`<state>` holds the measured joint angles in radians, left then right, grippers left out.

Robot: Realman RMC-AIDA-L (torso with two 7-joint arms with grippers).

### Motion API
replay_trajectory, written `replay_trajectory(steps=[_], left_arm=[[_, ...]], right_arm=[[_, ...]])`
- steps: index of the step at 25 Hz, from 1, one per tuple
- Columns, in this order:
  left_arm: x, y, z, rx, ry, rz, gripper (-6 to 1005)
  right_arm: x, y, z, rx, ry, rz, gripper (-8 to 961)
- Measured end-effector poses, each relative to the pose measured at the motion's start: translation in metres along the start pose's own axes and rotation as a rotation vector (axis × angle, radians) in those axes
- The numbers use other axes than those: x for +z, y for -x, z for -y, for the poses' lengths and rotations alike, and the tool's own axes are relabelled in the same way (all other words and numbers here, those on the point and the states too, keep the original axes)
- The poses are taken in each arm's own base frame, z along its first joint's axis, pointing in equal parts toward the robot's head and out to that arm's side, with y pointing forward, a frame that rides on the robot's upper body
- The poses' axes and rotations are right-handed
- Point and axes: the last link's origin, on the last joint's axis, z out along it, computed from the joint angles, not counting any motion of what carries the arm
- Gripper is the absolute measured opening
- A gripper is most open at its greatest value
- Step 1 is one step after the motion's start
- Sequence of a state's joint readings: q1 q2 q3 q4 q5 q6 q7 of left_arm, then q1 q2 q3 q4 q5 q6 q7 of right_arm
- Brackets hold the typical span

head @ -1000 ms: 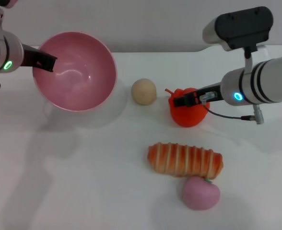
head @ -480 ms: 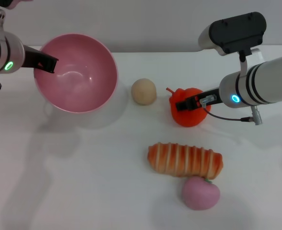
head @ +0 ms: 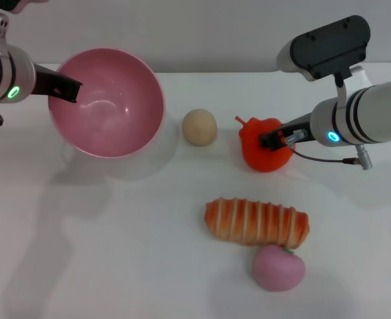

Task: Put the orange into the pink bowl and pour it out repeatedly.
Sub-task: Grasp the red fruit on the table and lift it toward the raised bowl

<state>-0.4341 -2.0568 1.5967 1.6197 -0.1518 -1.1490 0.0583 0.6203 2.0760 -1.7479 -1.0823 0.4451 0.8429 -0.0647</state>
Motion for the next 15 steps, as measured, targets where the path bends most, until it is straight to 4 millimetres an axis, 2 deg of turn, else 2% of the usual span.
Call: replay_trajectory(steps=[3,8,13,15], left_arm=[[0.0,0.0,-0.001,-0.001,0.003,0.002,42],[0.001,0.001,-0.002,-0.005,0.009,0.002,41],[0.004,0.002,-0.004,-0.006,0.016,0.007,38],[0.004,0.002,-0.005,-0.005,0.019,0.01,39]], right_arm=[[-0.001,0.0,0.002,-0.007,-0.01,0.01,586],[-0.011,0.005,-0.001,-0.006,0.0,0.065,341],[-0.037,0.022,-0.007,-0.025,0.017,0.158,153],[-0.051,0.03,-0.012,-0.046,0.016,0.194,134]])
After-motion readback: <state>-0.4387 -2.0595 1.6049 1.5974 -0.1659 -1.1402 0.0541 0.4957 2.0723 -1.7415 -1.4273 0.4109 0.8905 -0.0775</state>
